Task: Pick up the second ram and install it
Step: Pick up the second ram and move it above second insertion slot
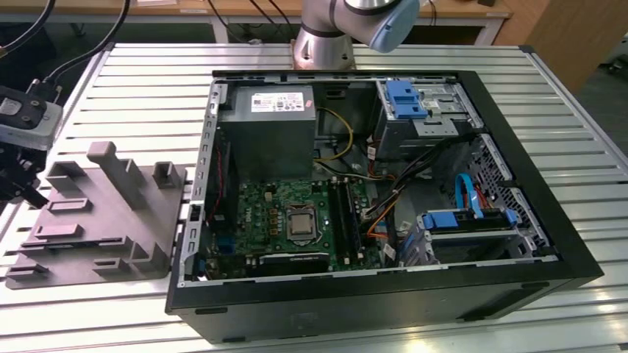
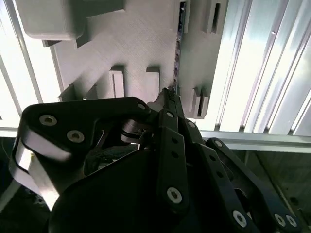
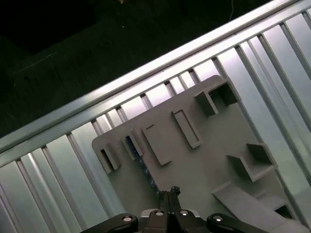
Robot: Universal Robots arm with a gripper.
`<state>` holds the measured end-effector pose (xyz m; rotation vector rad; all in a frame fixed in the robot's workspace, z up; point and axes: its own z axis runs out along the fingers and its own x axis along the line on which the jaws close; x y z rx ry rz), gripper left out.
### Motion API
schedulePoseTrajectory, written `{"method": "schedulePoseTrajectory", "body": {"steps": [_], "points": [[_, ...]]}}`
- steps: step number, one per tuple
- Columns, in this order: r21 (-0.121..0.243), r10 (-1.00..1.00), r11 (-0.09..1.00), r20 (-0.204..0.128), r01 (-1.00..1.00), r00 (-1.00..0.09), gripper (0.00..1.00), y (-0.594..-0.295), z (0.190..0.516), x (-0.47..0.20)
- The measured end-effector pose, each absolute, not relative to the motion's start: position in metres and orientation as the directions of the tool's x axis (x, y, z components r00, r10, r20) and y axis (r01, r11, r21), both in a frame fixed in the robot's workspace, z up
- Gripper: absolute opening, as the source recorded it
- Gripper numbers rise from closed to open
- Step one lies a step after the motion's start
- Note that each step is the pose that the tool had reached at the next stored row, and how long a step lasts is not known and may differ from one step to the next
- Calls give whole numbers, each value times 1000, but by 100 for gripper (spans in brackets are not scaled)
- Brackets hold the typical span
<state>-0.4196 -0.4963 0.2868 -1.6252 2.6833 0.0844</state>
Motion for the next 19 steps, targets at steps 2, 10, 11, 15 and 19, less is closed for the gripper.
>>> {"method": "schedulePoseTrajectory", "body": {"steps": [2, 10, 11, 15, 19], "points": [[44, -902, 430, -31, -902, -431, 10, -496, 286, -420], [44, -955, 294, -31, -955, -295, 10, -496, 281, -420], [44, -960, 276, -31, -960, -278, 10, -496, 281, -420], [44, -978, 207, -31, -977, -208, 10, -496, 279, -420], [44, -990, 134, -31, -990, -136, 10, -496, 276, -420]]}}
